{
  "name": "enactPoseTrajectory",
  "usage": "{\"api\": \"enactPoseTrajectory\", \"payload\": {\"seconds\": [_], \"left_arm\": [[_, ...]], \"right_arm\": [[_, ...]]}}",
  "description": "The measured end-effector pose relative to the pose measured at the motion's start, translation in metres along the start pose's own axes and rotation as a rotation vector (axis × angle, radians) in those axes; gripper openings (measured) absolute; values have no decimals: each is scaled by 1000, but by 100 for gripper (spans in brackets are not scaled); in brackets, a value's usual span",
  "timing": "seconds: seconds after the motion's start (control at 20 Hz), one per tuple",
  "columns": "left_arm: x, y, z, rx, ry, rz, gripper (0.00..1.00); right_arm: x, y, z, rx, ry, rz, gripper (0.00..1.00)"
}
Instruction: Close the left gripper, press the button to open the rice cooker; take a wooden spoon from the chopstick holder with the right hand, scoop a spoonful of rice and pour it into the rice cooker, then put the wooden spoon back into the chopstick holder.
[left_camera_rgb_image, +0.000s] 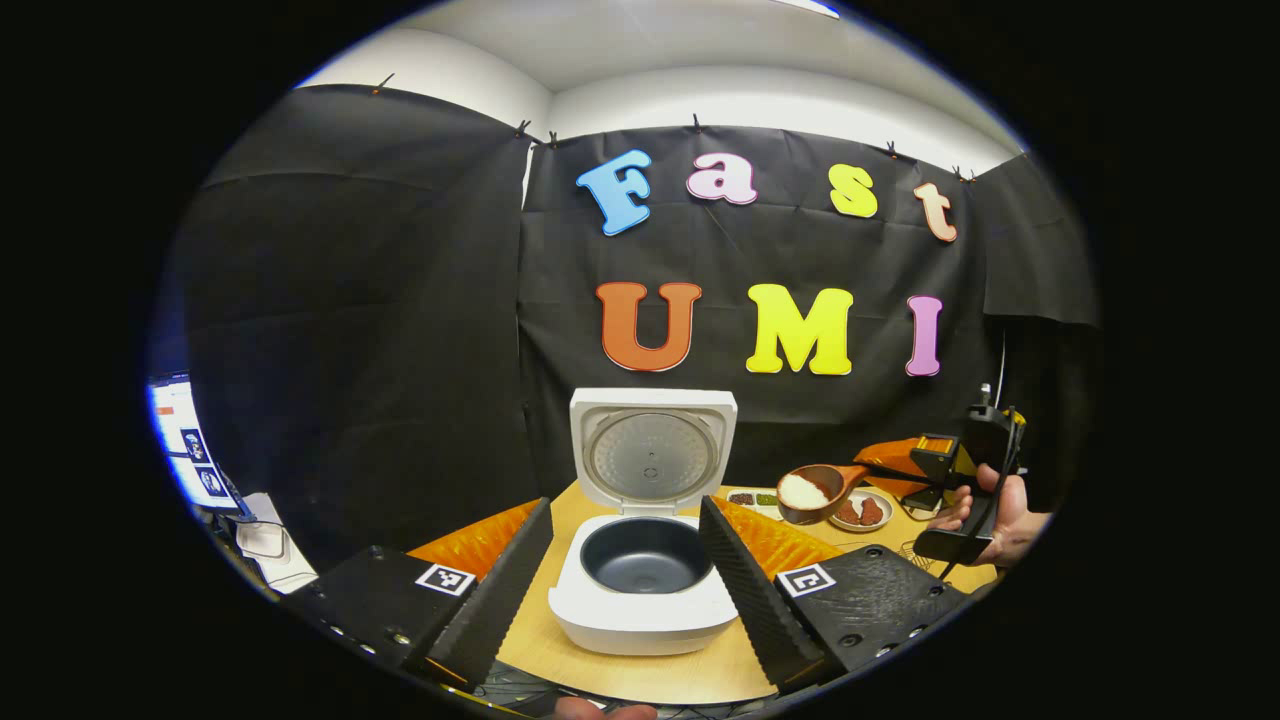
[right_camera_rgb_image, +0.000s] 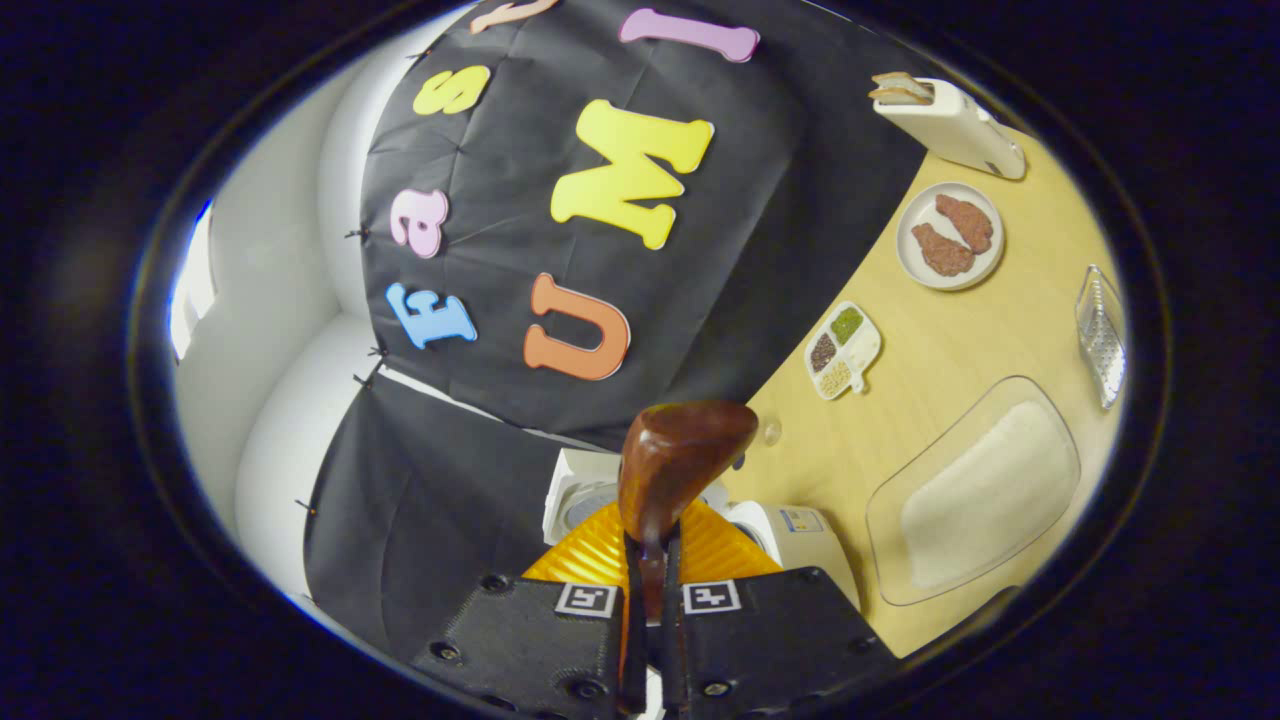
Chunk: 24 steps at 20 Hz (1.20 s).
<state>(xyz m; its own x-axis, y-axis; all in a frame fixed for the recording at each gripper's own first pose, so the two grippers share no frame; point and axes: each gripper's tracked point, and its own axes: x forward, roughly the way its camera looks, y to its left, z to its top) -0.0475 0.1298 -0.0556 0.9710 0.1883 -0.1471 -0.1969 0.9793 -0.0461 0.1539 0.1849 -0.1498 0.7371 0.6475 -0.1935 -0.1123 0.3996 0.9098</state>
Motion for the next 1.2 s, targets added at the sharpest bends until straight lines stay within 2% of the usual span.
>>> {"api": "enactPoseTrajectory", "payload": {"seconds": [0.2, 0.5, 0.75, 1.2], "left_arm": [[1, 38, -4, -6, -16, 9, 94], [7, 87, -19, -16, 14, 19, 94], [9, 106, -29, -20, 21, 11, 94], [14, 117, -36, -57, 40, 16, 94]], "right_arm": [[52, 8, -40, -114, 45, -50, 11], [101, -15, -92, -345, 91, -185, 11], [116, -28, -120, -475, 127, -266, 11], [129, -17, -126, -771, 130, -312, 11]]}}
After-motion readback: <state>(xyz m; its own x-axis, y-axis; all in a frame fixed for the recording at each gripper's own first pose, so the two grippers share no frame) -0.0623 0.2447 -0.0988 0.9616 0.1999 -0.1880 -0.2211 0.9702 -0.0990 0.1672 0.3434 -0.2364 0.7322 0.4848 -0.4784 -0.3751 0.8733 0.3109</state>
